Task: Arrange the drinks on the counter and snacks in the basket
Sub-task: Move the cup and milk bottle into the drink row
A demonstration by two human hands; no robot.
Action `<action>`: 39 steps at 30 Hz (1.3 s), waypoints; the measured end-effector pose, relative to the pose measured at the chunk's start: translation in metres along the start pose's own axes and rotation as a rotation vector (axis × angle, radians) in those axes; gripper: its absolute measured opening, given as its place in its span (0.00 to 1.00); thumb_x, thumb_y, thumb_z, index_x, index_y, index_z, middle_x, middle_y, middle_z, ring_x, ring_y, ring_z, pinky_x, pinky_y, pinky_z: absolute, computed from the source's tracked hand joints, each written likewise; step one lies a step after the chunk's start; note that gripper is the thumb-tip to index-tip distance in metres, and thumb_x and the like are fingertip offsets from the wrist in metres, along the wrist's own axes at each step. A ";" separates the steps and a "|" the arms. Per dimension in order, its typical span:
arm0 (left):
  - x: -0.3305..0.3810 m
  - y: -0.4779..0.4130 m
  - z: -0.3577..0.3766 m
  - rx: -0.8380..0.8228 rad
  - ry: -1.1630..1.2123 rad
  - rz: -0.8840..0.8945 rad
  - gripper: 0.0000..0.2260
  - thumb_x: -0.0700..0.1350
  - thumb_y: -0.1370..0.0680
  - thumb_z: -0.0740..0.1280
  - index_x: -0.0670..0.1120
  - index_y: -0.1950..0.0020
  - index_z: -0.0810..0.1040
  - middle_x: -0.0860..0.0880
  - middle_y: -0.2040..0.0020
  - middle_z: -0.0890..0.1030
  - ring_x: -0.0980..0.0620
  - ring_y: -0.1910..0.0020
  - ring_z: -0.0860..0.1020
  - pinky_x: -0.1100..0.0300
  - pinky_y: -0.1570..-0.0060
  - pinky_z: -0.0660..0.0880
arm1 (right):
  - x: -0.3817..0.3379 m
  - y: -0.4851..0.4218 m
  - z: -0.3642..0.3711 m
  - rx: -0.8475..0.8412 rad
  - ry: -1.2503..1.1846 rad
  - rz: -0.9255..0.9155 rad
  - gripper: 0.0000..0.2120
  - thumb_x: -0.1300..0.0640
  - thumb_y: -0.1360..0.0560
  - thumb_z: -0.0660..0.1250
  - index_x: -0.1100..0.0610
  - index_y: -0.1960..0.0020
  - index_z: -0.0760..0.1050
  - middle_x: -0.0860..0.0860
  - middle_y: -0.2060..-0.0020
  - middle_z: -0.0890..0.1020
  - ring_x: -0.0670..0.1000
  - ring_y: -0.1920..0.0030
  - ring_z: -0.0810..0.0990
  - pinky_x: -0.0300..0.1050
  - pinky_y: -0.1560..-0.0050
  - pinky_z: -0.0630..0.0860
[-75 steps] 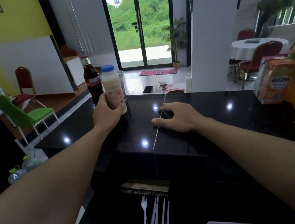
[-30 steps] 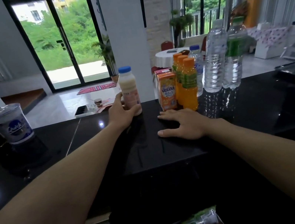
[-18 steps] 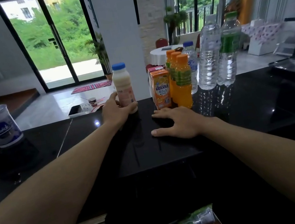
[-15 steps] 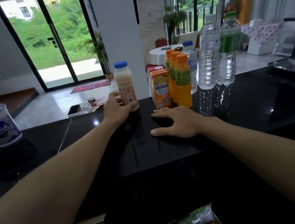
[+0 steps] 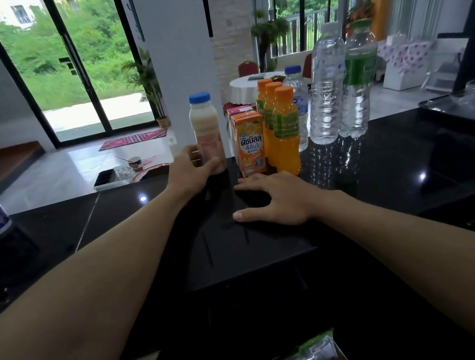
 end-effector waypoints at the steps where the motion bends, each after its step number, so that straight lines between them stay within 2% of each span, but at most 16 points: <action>1: -0.001 -0.001 0.002 -0.016 0.030 -0.010 0.23 0.48 0.24 0.74 0.45 0.32 0.72 0.46 0.37 0.80 0.49 0.39 0.79 0.52 0.39 0.76 | 0.000 0.000 -0.001 0.000 -0.001 0.000 0.42 0.22 0.30 0.58 0.43 0.24 0.66 0.43 0.23 0.66 0.47 0.24 0.63 0.53 0.24 0.59; 4: -0.002 -0.002 0.009 -0.077 0.074 -0.021 0.24 0.49 0.24 0.73 0.46 0.32 0.70 0.47 0.36 0.79 0.49 0.38 0.78 0.52 0.39 0.75 | -0.002 0.001 -0.001 -0.005 0.003 0.003 0.41 0.23 0.29 0.59 0.44 0.23 0.66 0.44 0.23 0.66 0.47 0.24 0.63 0.53 0.24 0.59; 8: 0.000 -0.003 0.007 -0.048 -0.009 -0.012 0.27 0.57 0.27 0.75 0.49 0.34 0.71 0.51 0.43 0.78 0.52 0.47 0.78 0.58 0.53 0.74 | -0.004 0.003 -0.001 0.003 0.011 -0.001 0.40 0.24 0.29 0.60 0.44 0.23 0.66 0.44 0.23 0.67 0.47 0.24 0.63 0.53 0.24 0.59; 11: 0.000 -0.003 0.004 -0.015 -0.046 0.001 0.24 0.56 0.25 0.74 0.48 0.34 0.73 0.50 0.44 0.80 0.54 0.50 0.78 0.63 0.58 0.71 | -0.003 0.003 -0.001 -0.002 0.001 0.007 0.40 0.23 0.29 0.60 0.43 0.23 0.66 0.44 0.23 0.66 0.48 0.24 0.64 0.53 0.24 0.59; 15: 0.003 -0.002 0.007 -0.032 -0.088 0.042 0.22 0.53 0.22 0.70 0.47 0.30 0.73 0.49 0.37 0.80 0.54 0.47 0.77 0.61 0.50 0.72 | -0.002 0.002 0.000 -0.006 0.004 0.008 0.41 0.22 0.30 0.59 0.43 0.23 0.65 0.44 0.23 0.66 0.48 0.24 0.63 0.53 0.24 0.59; 18: 0.004 -0.001 0.005 -0.010 -0.094 0.050 0.23 0.54 0.22 0.71 0.47 0.30 0.74 0.48 0.37 0.80 0.53 0.47 0.78 0.58 0.47 0.74 | -0.002 0.001 0.000 -0.004 0.008 0.009 0.42 0.22 0.30 0.58 0.43 0.23 0.65 0.44 0.23 0.66 0.48 0.24 0.64 0.53 0.24 0.59; 21: 0.004 -0.002 0.005 0.003 -0.111 0.058 0.23 0.56 0.23 0.71 0.49 0.31 0.76 0.49 0.39 0.82 0.53 0.49 0.79 0.59 0.50 0.74 | -0.001 0.001 0.000 0.006 0.005 0.014 0.42 0.21 0.31 0.58 0.43 0.24 0.66 0.44 0.23 0.66 0.47 0.24 0.63 0.53 0.24 0.58; 24: 0.005 -0.004 0.009 -0.006 -0.175 0.074 0.20 0.57 0.23 0.70 0.51 0.34 0.77 0.50 0.41 0.82 0.55 0.51 0.77 0.61 0.55 0.70 | 0.000 0.001 0.001 0.009 0.001 0.018 0.42 0.21 0.31 0.58 0.43 0.24 0.66 0.43 0.23 0.66 0.47 0.24 0.63 0.53 0.24 0.58; 30: 0.000 -0.007 0.014 -0.034 -0.211 0.055 0.21 0.60 0.22 0.68 0.52 0.33 0.76 0.51 0.41 0.82 0.56 0.51 0.77 0.59 0.52 0.70 | 0.000 0.001 0.000 0.009 -0.006 0.018 0.42 0.22 0.30 0.59 0.43 0.24 0.66 0.43 0.23 0.66 0.47 0.24 0.63 0.53 0.23 0.57; 39: 0.001 -0.005 0.012 -0.016 -0.191 0.045 0.20 0.55 0.21 0.68 0.47 0.33 0.75 0.48 0.42 0.81 0.52 0.49 0.77 0.58 0.50 0.72 | -0.002 0.002 -0.001 0.010 -0.003 0.014 0.41 0.23 0.30 0.60 0.44 0.24 0.66 0.43 0.23 0.66 0.47 0.23 0.62 0.53 0.23 0.57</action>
Point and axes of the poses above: each hand's wrist, its own y-axis away from the middle knuckle, its own z-axis out of the palm, x = y × z, the point moved 10 cm from there along -y, towards the middle knuckle
